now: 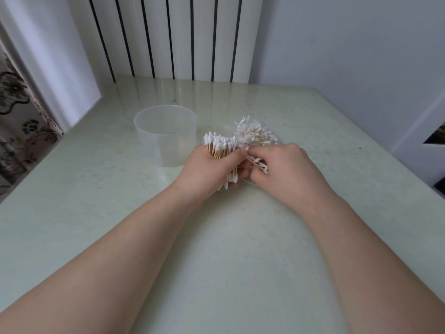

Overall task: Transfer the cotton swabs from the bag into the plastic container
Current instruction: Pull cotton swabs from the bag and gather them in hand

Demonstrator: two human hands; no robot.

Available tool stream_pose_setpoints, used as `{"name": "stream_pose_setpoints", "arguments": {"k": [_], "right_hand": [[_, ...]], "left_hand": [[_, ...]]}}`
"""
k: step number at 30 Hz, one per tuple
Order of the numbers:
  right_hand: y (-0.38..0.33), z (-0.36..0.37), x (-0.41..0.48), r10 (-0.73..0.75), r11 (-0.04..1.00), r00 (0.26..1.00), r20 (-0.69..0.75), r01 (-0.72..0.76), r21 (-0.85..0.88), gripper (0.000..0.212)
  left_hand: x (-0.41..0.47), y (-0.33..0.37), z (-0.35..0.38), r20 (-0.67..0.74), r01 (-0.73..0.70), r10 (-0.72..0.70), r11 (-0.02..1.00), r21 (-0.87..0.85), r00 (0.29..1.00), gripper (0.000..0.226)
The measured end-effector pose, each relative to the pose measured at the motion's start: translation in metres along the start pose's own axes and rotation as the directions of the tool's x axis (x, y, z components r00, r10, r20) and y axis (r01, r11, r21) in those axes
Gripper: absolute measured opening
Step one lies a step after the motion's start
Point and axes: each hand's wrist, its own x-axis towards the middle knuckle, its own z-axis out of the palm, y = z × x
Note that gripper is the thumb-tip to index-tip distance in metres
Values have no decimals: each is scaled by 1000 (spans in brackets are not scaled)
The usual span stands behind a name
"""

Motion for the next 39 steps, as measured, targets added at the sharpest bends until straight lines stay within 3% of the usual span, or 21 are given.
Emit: {"name": "stream_pose_setpoints", "arguments": {"k": [4,9,14,18,23,26,32,39], "right_hand": [[2,-2,0,-14,999,998,-60,12,-40,40],[6,3,4,-10,998,990,-138,1,-65,26],[7,3,6,-51,999,994,-96,50,-15,18],[9,-2,4,-79,993,979,-186,95,75,15],[9,-2,1,-57,974,986,-156,89,209,24],[10,0,2,-46,961,981,-188,95,259,16],[15,3,5,-92,979,955,-281,139,151,17],[12,-2,3,-51,971,915,-399,139,193,11]], "left_hand": [[4,-4,-1,-57,12,-12,1000,-7,998,28],[4,-5,1,-59,26,-27,999,-27,998,24],[5,-7,0,-52,39,-41,998,-42,998,23],[7,-7,0,-68,49,-54,997,-65,996,22],[8,-9,-1,-57,71,-76,994,-81,995,21],[8,-8,-1,-56,72,-77,994,-78,995,27],[7,-7,-1,-73,76,-83,992,-96,994,22],[8,-7,-2,-87,86,-94,992,-93,992,23]]}}
